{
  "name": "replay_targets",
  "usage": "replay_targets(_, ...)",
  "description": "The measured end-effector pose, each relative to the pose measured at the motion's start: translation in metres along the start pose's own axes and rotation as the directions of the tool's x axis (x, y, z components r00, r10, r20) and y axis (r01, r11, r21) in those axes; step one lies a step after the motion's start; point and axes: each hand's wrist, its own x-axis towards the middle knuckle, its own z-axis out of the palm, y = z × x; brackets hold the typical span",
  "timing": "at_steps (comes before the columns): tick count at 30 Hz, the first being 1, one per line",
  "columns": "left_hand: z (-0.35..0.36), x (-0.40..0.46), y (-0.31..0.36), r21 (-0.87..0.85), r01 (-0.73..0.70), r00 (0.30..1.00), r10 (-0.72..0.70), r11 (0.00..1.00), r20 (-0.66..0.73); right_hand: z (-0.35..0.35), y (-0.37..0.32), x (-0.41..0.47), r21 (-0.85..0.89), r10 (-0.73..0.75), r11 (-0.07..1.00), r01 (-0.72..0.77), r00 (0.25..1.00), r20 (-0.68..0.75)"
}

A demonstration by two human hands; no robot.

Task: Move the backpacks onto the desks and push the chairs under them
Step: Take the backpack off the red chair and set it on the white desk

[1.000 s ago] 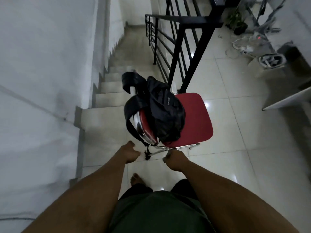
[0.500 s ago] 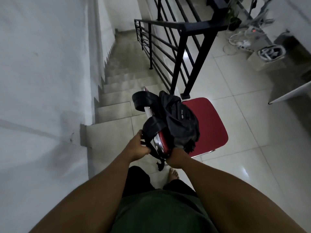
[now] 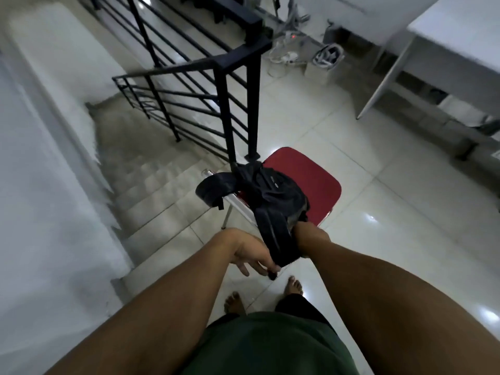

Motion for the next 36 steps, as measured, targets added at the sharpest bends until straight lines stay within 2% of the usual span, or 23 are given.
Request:
replay_targets(2, 0.002, -0.003, 0.012, 0.049, 0.031, 0.997, -0.034, 0.998, 0.064, -0.015, 0.004, -0.005, 0.214, 0.060, 0.976, -0.026, 0.986, -0.154)
replay_targets(3, 0.002, -0.004, 0.017, 0.064, 0.047, 0.996, -0.052, 0.997, 0.073, -0.024, 0.005, -0.007, 0.351, 0.072, 0.936, 0.006, 0.975, -0.209)
replay_targets(4, 0.003, -0.003, 0.022, 0.069, 0.063, 0.995, -0.067, 0.996, 0.069, -0.032, 0.004, -0.007, 0.524, 0.093, 0.851, 0.044, 0.968, -0.232)
replay_targets(6, 0.005, -0.002, 0.034, 0.051, 0.080, 0.996, -0.082, 0.995, 0.040, -0.045, -0.002, -0.006, 0.798, 0.144, 0.597, 0.078, 0.969, -0.203)
replay_targets(7, 0.006, -0.002, 0.041, 0.026, 0.078, 0.997, -0.078, 0.997, 0.014, -0.050, -0.005, -0.005, 0.865, 0.141, 0.498, 0.062, 0.978, -0.151)
replay_targets(8, 0.007, -0.001, 0.049, 0.004, 0.071, 0.997, -0.071, 0.997, -0.025, -0.055, -0.009, -0.007, 0.887, 0.099, 0.459, 0.045, 0.990, -0.101)
replay_targets(10, 0.003, -0.004, 0.064, 0.026, 0.077, 0.993, -0.074, 0.997, -0.087, -0.057, -0.013, -0.008, 0.855, -0.031, 0.513, 0.071, 0.997, -0.064)
replay_targets(11, -0.004, -0.009, 0.070, 0.086, 0.097, 0.991, -0.089, 0.992, -0.097, -0.057, -0.014, -0.007, 0.829, -0.077, 0.547, 0.115, 0.993, -0.088)
replay_targets(13, -0.021, -0.019, 0.078, 0.197, 0.138, 0.984, -0.113, 0.971, -0.135, -0.058, -0.012, -0.006, 0.815, -0.117, 0.548, 0.185, 0.983, -0.145)
replay_targets(14, -0.031, -0.026, 0.077, 0.210, 0.136, 0.975, -0.093, 0.968, -0.201, -0.057, -0.010, -0.005, 0.809, -0.130, 0.550, 0.208, 0.978, -0.164)
replay_targets(15, -0.042, -0.031, 0.074, 0.196, 0.092, 0.941, -0.021, 0.976, -0.339, -0.056, -0.008, -0.004, 0.797, -0.145, 0.561, 0.223, 0.975, -0.170)
replay_targets(16, -0.053, -0.036, 0.068, 0.185, 0.017, 0.829, 0.089, 0.983, -0.552, -0.055, -0.004, -0.003, 0.788, -0.154, 0.573, 0.226, 0.974, -0.167)
replay_targets(17, -0.063, -0.041, 0.059, 0.212, -0.049, 0.591, 0.200, 0.976, -0.782, -0.053, -0.001, -0.002, 0.783, -0.158, 0.582, 0.220, 0.975, -0.157)
replay_targets(18, -0.072, -0.047, 0.050, 0.241, -0.077, 0.281, 0.253, 0.967, -0.926, -0.051, 0.002, -0.001, 0.776, -0.166, 0.593, 0.216, 0.975, -0.145)
replay_targets(19, -0.085, -0.049, 0.039, 0.253, -0.037, 0.055, 0.255, 0.967, -0.965, -0.049, 0.005, 0.001, 0.765, -0.172, 0.607, 0.215, 0.975, -0.139)
replay_targets(20, -0.096, -0.049, 0.026, 0.241, 0.068, -0.027, 0.244, 0.968, -0.969, -0.047, 0.007, 0.004, 0.756, -0.173, 0.620, 0.210, 0.976, -0.129)
replay_targets(21, -0.105, -0.047, 0.014, 0.212, 0.201, -0.003, 0.217, 0.956, -0.976, -0.045, 0.008, 0.007, 0.748, -0.174, 0.633, 0.199, 0.978, -0.113)
replay_targets(22, -0.110, -0.045, 0.001, 0.195, 0.295, 0.062, 0.185, 0.935, -0.981, -0.043, 0.009, 0.010, 0.737, -0.175, 0.650, 0.187, 0.980, -0.094)
replay_targets(24, -0.120, -0.043, -0.013, 0.242, 0.309, 0.131, 0.211, 0.920, -0.969, -0.043, 0.007, 0.020, 0.688, -0.174, 0.705, 0.174, 0.982, -0.070)
replay_targets(27, -0.134, -0.040, -0.015, 0.469, 0.331, 0.173, 0.436, 0.819, -0.883, -0.050, 0.002, 0.032, 0.580, -0.174, 0.798, 0.162, 0.984, -0.036)
replay_targets(29, -0.147, -0.043, -0.003, 0.570, 0.326, 0.215, 0.528, 0.754, -0.821, -0.057, -0.004, 0.040, 0.505, -0.165, 0.850, 0.147, 0.986, -0.010)
replay_targets(33, -0.178, -0.044, 0.028, 0.636, 0.319, 0.222, 0.598, 0.702, -0.771, -0.071, -0.013, 0.054, 0.432, -0.132, 0.893, 0.126, 0.991, -0.016)
replay_targets(36, -0.188, -0.033, 0.044, 0.620, 0.319, 0.203, 0.588, 0.716, -0.783, -0.078, -0.009, 0.059, 0.434, -0.063, 0.895, 0.102, 0.993, -0.103)
